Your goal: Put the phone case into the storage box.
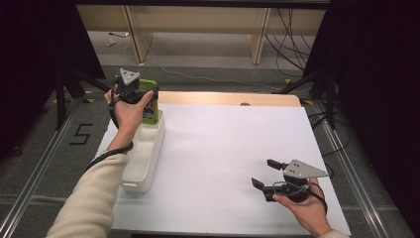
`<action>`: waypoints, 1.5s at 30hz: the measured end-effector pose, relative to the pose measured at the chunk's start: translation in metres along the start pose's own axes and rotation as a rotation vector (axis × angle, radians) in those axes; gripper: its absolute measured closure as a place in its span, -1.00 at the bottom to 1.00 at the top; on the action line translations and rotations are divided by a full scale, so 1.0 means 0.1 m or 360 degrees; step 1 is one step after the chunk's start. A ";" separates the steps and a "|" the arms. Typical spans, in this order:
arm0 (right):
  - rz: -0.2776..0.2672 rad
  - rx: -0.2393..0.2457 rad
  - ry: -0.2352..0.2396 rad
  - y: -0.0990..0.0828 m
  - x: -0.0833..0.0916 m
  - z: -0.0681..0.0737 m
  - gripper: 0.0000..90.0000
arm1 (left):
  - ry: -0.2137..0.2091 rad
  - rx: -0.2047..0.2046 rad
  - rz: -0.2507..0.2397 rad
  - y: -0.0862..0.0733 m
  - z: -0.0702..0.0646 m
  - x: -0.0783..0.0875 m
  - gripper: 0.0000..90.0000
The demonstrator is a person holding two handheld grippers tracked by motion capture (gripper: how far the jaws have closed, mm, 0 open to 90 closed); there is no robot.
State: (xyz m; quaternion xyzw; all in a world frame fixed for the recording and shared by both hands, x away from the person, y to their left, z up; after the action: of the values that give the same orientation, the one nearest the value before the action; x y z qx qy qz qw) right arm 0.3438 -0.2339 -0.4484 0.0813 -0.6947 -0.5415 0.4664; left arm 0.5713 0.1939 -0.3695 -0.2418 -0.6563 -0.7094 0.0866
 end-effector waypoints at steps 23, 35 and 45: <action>0.0000 -0.0003 0.0002 0.00 0.00 0.00 -0.63 | 0.0004 0.0007 0.0030 -0.02 0.00 -0.08 -0.65; 0.0002 -0.0002 0.0001 0.00 0.00 0.00 -0.63 | 0.0005 0.0008 0.0041 -0.04 0.00 -0.10 -0.65; 0.0000 0.0000 0.0002 0.00 0.00 0.00 -0.63 | 0.0004 0.0004 0.0049 -0.04 0.00 -0.12 -0.65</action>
State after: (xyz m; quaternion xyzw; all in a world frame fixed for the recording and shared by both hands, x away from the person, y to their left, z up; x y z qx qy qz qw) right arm 0.3438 -0.2340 -0.4487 0.0817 -0.6945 -0.5413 0.4669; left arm 0.5801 0.1917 -0.3790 -0.2510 -0.6534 -0.7074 0.0986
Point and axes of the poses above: each handheld gripper's, and its own axes: x roughly backward along the jaws, y roughly out of its top, z roughly to its left, the point moved 4 cm from there along -x, roughly forward along the jaws, and after that the axes turned 10 degrees about z, right-handed, at the moved point
